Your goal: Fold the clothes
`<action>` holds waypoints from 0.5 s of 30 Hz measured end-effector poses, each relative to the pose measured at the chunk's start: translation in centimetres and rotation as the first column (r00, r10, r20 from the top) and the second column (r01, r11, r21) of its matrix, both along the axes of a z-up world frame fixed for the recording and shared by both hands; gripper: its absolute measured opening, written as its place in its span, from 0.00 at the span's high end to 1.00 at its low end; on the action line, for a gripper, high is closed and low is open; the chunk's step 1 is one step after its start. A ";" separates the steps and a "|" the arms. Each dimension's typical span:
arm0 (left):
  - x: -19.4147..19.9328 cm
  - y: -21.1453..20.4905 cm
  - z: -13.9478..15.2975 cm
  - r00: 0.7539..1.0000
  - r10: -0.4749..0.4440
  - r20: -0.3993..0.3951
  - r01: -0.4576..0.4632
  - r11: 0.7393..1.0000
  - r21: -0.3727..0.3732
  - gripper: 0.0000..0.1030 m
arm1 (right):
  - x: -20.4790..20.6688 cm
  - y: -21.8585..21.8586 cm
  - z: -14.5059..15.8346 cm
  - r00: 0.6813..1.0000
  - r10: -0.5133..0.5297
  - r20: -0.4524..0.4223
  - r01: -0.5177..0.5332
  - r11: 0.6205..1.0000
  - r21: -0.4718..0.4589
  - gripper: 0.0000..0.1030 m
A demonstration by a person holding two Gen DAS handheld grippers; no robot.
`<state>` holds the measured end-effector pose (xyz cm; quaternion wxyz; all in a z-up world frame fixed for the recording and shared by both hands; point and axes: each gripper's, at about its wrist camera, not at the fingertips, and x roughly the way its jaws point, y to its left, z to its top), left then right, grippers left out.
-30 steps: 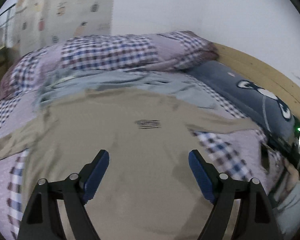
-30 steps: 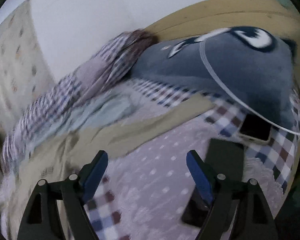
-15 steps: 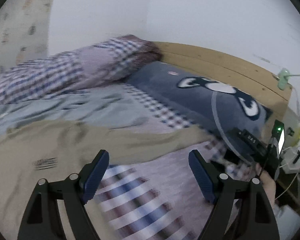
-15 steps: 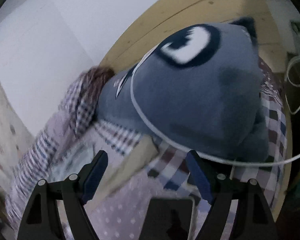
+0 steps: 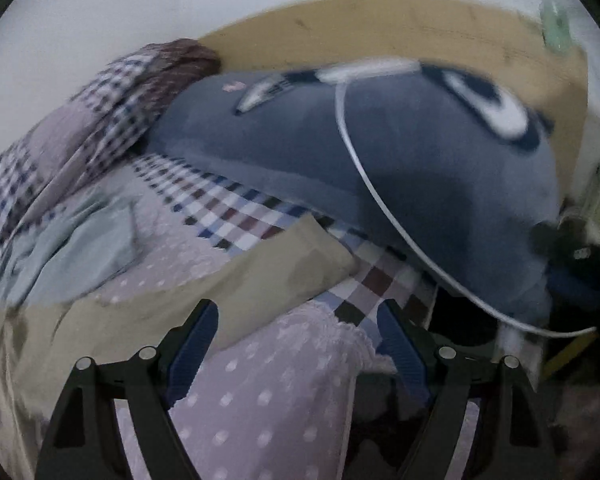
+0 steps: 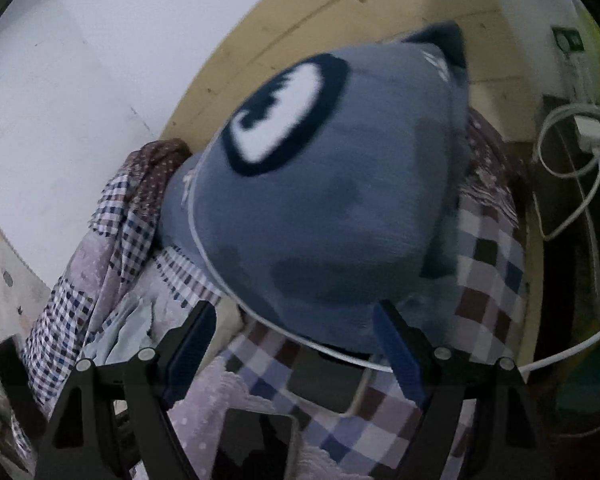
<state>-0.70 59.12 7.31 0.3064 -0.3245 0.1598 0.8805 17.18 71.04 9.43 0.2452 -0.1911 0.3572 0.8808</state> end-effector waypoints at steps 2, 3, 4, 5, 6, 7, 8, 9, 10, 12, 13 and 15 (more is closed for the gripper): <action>-0.7 2.2 -1.2 1.000 -0.024 0.011 0.024 0.998 -0.052 0.19 | 0.4 0.6 -0.4 1.000 -0.005 -0.003 0.005 1.000 -0.022 0.18; -0.9 3.2 -1.7 0.999 -0.035 -0.005 0.035 0.996 -0.077 0.19 | 0.6 0.9 -0.6 1.000 -0.006 -0.006 0.005 1.000 -0.030 0.18; -1.1 4.2 -2.1 0.999 -0.047 -0.021 0.044 0.994 -0.103 0.19 | 0.8 1.2 -0.7 1.000 -0.006 -0.009 0.006 0.999 -0.038 0.18; -1.4 5.0 -2.4 0.998 -0.058 -0.029 0.054 0.991 -0.121 0.19 | 1.0 1.4 -0.8 1.000 -0.005 -0.011 0.004 0.999 -0.045 0.18; -1.6 5.7 -2.7 0.997 -0.070 -0.037 0.064 0.988 -0.138 0.20 | 1.2 1.6 -0.9 1.000 -0.003 -0.013 0.003 0.999 -0.051 0.18; -1.8 6.4 -3.0 0.996 -0.081 -0.045 0.073 0.985 -0.156 0.22 | 1.3 1.8 -1.1 1.000 -0.002 -0.015 0.001 0.998 -0.060 0.18; -2.0 7.2 -3.3 0.994 -0.093 -0.053 0.082 0.981 -0.173 0.23 | 1.5 2.0 -1.2 1.000 -0.001 -0.019 0.000 0.998 -0.069 0.18; -2.3 7.8 -3.7 0.994 -0.098 -0.052 0.086 0.977 -0.197 0.26 | 1.6 2.2 -1.4 1.000 0.000 -0.022 -0.002 0.997 -0.078 0.18; -2.7 8.3 -4.2 0.994 -0.102 -0.039 0.091 0.972 -0.215 0.32 | 1.7 2.4 -1.5 1.000 0.001 -0.025 -0.004 0.996 -0.086 0.18; -3.4 9.1 -5.1 0.994 -0.108 -0.013 0.102 0.963 -0.250 0.39 | 1.9 2.7 -1.7 0.999 0.000 -0.032 -0.004 0.995 -0.101 0.18; -3.5 9.0 -5.2 0.994 -0.111 0.003 0.109 0.967 -0.232 0.45 | 2.0 2.8 -1.7 0.999 0.000 -0.036 -0.004 0.994 -0.108 0.18; -3.9 8.8 -5.1 0.993 -0.116 0.033 0.120 0.973 -0.196 0.65 | 2.1 3.0 -1.8 0.999 0.000 -0.045 -0.006 0.992 -0.122 0.18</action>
